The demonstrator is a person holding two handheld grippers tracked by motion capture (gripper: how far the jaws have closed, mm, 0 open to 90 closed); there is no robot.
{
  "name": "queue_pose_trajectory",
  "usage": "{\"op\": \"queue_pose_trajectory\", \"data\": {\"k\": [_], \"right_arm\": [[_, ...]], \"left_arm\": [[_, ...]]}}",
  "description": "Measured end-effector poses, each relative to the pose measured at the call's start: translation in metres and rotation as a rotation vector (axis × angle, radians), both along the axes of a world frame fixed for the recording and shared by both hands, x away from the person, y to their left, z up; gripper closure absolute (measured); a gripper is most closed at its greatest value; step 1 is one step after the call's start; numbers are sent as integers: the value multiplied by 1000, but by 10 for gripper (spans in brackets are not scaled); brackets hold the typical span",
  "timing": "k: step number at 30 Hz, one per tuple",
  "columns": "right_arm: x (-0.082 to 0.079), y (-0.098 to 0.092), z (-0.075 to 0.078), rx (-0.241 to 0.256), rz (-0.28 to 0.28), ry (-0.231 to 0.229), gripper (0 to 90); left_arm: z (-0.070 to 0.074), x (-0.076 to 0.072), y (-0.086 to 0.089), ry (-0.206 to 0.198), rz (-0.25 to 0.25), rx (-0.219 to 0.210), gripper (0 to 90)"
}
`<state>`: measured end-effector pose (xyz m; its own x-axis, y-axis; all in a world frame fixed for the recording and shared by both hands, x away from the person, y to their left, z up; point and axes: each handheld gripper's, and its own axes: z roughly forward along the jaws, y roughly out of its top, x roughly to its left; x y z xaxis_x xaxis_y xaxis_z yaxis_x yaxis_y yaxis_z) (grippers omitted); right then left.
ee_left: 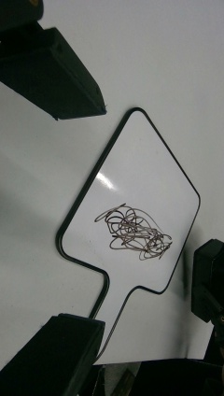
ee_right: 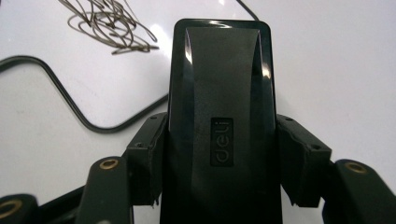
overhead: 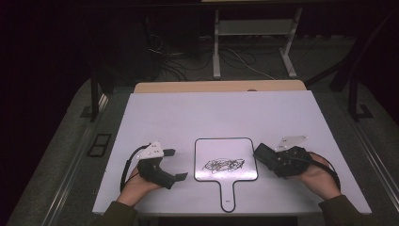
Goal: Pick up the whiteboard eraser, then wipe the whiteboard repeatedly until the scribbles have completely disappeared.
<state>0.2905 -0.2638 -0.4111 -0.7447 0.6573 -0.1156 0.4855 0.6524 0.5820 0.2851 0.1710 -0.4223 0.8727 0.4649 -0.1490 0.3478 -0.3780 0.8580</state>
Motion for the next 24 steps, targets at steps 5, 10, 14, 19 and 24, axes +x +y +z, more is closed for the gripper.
{"op": "queue_pose_trajectory", "data": {"k": [5, 10, 14, 19, 24], "right_arm": [[4, 9, 7, 0, 13, -16, 389], [10, 16, 10, 7, 25, -19, 389], [16, 23, 13, 10, 29, -21, 389], [23, 31, 13, 6, 35, -18, 389], [29, 38, 13, 3, 42, -15, 389]], "left_arm": [[1, -1, -1, -1, 3, -8, 0], [1, -1, -1, 0, 2, -4, 0], [0, 0, -1, 2, 2, -6, 0], [1, -1, 1, -1, 3, -16, 0], [1, -2, 1, -1, 4, -14, 0]]}}
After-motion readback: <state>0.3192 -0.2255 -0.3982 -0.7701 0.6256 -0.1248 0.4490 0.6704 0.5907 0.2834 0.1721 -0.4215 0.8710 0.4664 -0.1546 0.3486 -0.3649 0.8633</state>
